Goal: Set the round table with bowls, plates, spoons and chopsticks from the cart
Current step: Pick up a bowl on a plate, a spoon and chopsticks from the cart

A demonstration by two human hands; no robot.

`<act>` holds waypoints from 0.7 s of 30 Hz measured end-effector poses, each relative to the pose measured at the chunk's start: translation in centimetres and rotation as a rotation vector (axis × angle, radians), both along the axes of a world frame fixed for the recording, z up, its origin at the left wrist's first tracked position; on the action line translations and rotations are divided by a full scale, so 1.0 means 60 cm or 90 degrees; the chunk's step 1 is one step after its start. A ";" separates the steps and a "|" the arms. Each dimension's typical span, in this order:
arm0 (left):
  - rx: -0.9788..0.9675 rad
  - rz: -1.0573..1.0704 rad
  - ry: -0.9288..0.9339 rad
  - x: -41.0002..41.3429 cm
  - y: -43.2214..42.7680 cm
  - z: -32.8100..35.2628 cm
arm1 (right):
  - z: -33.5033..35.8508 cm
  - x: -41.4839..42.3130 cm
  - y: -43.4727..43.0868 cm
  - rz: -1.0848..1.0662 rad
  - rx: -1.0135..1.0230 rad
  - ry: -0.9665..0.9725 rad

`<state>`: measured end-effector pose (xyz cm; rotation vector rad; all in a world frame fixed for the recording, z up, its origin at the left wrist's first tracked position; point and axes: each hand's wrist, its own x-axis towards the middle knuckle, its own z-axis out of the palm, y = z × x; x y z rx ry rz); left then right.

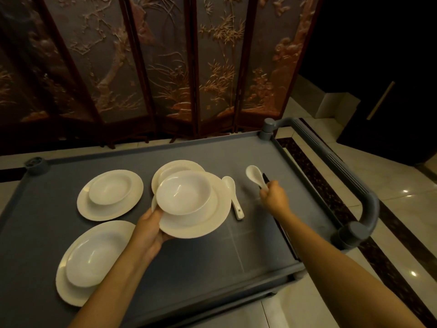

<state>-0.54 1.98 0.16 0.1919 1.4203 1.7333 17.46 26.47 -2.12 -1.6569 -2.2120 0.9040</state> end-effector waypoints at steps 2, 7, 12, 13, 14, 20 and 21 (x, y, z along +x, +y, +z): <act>-0.002 0.001 -0.003 0.004 0.004 0.003 | 0.000 0.044 0.020 -0.047 0.023 -0.027; -0.008 0.001 -0.018 0.016 0.017 0.004 | -0.010 0.126 0.039 -0.049 0.011 -0.124; -0.015 -0.002 -0.027 0.030 0.030 0.004 | -0.026 0.152 0.029 -0.011 0.000 -0.143; -0.017 -0.002 -0.029 0.033 0.031 0.005 | -0.027 0.153 0.028 -0.014 -0.009 -0.135; -0.019 0.000 -0.031 0.035 0.032 0.005 | -0.027 0.153 0.028 -0.012 -0.021 -0.132; -0.027 0.008 -0.038 0.044 0.037 0.005 | -0.015 0.145 0.031 0.049 -0.051 -0.189; -0.027 0.008 -0.041 0.046 0.037 0.005 | -0.013 0.144 0.032 0.060 -0.052 -0.207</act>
